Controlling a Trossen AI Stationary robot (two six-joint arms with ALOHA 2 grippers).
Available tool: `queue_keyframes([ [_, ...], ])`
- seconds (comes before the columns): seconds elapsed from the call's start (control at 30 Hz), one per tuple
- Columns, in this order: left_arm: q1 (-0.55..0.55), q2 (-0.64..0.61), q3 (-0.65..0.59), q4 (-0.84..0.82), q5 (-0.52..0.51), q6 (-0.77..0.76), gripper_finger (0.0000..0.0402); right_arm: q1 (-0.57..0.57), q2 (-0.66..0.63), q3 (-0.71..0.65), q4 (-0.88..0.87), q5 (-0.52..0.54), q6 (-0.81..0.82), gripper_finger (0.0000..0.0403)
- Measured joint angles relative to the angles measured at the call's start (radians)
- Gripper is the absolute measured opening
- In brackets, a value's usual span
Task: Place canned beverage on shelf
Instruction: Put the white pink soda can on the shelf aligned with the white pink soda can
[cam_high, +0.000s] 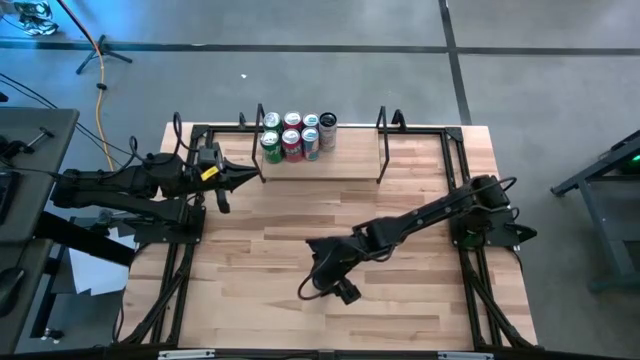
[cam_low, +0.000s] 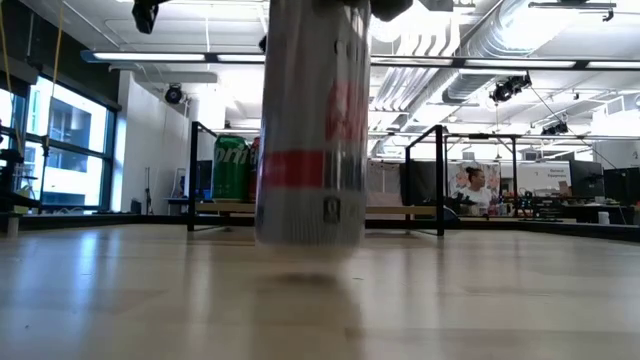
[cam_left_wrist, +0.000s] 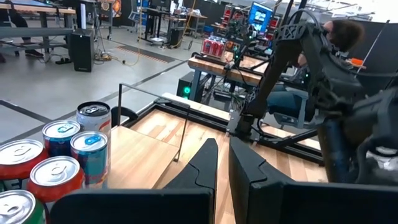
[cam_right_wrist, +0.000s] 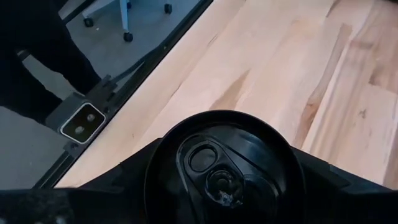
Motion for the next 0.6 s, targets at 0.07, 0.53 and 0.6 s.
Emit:
queue_keyframes([
  [0.07, 0.000, 0.000, 0.000, -0.007, 0.000, -0.001, 0.0003, -0.005, -0.016, 0.000, -0.004, 0.002, 0.001, 0.0254],
  [0.53, 0.000, 0.000, 0.000, -0.016, 0.000, -0.012, 0.0003, -0.127, -0.254, 0.000, -0.112, 0.133, -0.032, 0.0254],
  [0.6, 0.000, 0.000, 0.000, -0.016, 0.000, -0.028, 0.0003, -0.148, -0.294, 0.000, -0.140, 0.150, -0.048, 0.0254],
])
